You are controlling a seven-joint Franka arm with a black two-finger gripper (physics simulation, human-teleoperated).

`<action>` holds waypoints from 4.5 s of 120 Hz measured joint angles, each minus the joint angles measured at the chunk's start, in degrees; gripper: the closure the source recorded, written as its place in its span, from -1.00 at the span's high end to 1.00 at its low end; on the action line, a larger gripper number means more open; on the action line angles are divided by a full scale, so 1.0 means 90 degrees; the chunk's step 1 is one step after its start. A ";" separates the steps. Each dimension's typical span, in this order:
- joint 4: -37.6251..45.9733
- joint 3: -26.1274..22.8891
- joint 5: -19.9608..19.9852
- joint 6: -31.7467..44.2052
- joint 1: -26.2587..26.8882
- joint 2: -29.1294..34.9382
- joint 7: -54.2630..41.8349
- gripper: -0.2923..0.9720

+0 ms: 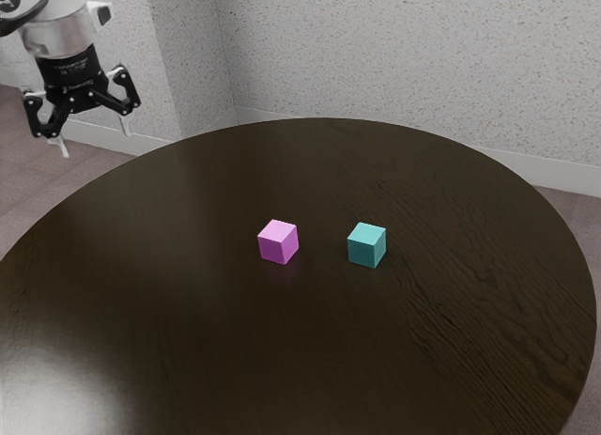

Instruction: Pick up the blue block with one arm, and put the blue block on the pink block with one arm

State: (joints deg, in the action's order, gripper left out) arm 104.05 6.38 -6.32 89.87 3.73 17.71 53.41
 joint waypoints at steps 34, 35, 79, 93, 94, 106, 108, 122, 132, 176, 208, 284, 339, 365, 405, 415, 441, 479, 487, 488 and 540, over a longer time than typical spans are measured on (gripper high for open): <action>0.0039 -0.0284 0.0411 0.0046 0.1251 -0.0422 0.1540 0.54; -0.0052 -0.0286 0.0426 0.0039 0.1355 -0.0561 0.1563 0.54; -0.3598 -0.1098 0.0923 0.0079 0.1935 -0.4765 0.1674 0.54; -0.4181 -0.1424 0.0939 0.0184 0.1723 -0.5580 0.1222 0.54; -0.4201 -0.1442 0.0938 0.0197 0.1699 -0.5623 0.1168 0.54; -0.4252 -0.1439 0.1072 0.0482 0.1393 -0.6019 0.0417 0.54; -0.4251 -0.1405 0.1105 0.0524 0.1373 -0.6059 0.0299 0.54; -0.4286 -0.1323 0.1110 0.1162 0.1230 -0.6434 -0.0638 0.54; -0.4293 -0.1343 0.1080 0.1837 0.1057 -0.6785 -0.1396 0.54; -0.4623 -0.1368 0.0855 0.3350 0.0936 -0.7356 -0.3971 0.54; -0.4706 -0.1371 0.0828 0.3937 0.0676 -0.7480 -0.5447 0.54; -0.4724 -0.1499 0.1147 0.3850 0.0444 -0.7739 -0.5804 0.54; -0.5106 -0.1538 0.1104 0.4274 0.0445 -0.8200 -0.5350 0.54; -0.5112 -0.1557 0.1098 0.4497 0.0445 -0.8362 -0.5233 0.54; -0.5111 -0.1605 0.1094 0.4924 0.0446 -0.8407 -0.5160 0.54; -0.5084 -0.1642 0.1098 0.5001 0.0442 -0.8413 -0.5158 0.54; -0.5029 -0.1655 0.1102 0.5099 0.0445 -0.8495 -0.5151 0.51; -0.4395 -0.1616 0.1012 0.5150 0.0433 -0.8022 -0.5091 -0.11; -0.3942 -0.1584 0.0986 0.5155 0.0413 -0.7577 -0.5055 -0.11; -0.3901 -0.1582 0.0982 0.5156 0.0410 -0.7533 -0.5051 -0.11; -0.0628 -0.1172 0.0954 0.5161 -0.0318 -0.4685 -0.4856 -0.01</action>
State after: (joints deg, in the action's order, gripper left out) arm 98.39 -4.17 2.26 136.32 0.86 -24.46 9.71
